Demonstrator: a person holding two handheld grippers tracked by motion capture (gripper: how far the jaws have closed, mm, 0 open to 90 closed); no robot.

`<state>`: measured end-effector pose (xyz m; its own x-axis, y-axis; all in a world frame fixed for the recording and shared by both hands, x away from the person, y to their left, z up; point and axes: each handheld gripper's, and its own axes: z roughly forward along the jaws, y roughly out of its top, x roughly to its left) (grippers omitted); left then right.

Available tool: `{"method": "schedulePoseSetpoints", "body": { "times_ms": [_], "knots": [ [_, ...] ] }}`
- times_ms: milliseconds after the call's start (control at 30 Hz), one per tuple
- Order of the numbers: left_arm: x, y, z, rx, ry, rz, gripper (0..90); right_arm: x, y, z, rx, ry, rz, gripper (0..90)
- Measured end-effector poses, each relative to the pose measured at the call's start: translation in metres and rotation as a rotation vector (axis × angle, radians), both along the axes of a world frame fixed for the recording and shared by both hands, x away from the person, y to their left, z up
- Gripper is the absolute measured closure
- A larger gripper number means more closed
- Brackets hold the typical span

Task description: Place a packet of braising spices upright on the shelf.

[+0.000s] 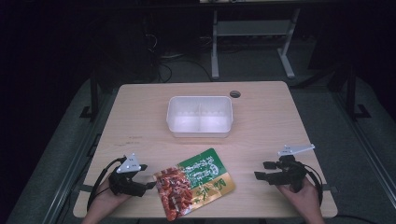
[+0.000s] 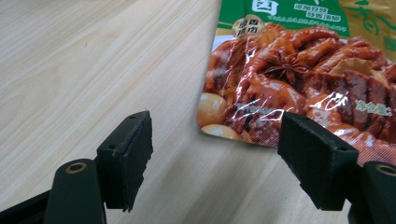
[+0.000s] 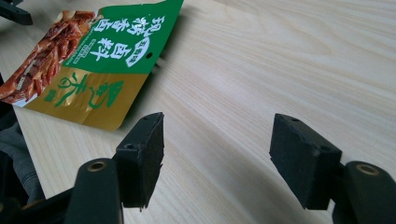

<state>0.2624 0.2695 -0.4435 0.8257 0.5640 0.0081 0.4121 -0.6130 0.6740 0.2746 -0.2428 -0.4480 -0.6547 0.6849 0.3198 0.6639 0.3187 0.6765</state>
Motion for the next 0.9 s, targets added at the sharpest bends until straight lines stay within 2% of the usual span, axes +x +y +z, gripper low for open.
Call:
{"method": "schedulePoseSetpoints", "body": {
  "times_ms": [167, 500, 633, 900],
  "knots": [
    [-0.001, -0.006, 0.001, -0.002, 0.003, -0.014, 25.7, 0.0, 0.009, 0.001, -0.019, -0.007, 0.019, 33.3],
    [-0.002, -0.023, 0.001, 0.002, 0.007, -0.054, 26.0, 0.006, 0.024, 0.01, 0.005, -0.024, 0.049, 31.3],
    [-0.002, -0.031, 0.001, 0.008, 0.012, -0.077, 26.3, 0.015, 0.039, 0.02, 0.004, -0.03, 0.079, 30.7],
    [-0.003, -0.035, 0.001, 0.004, 0.018, -0.089, 26.4, 0.031, 0.068, 0.032, -0.025, -0.039, 0.126, 30.7]
  ]
}}
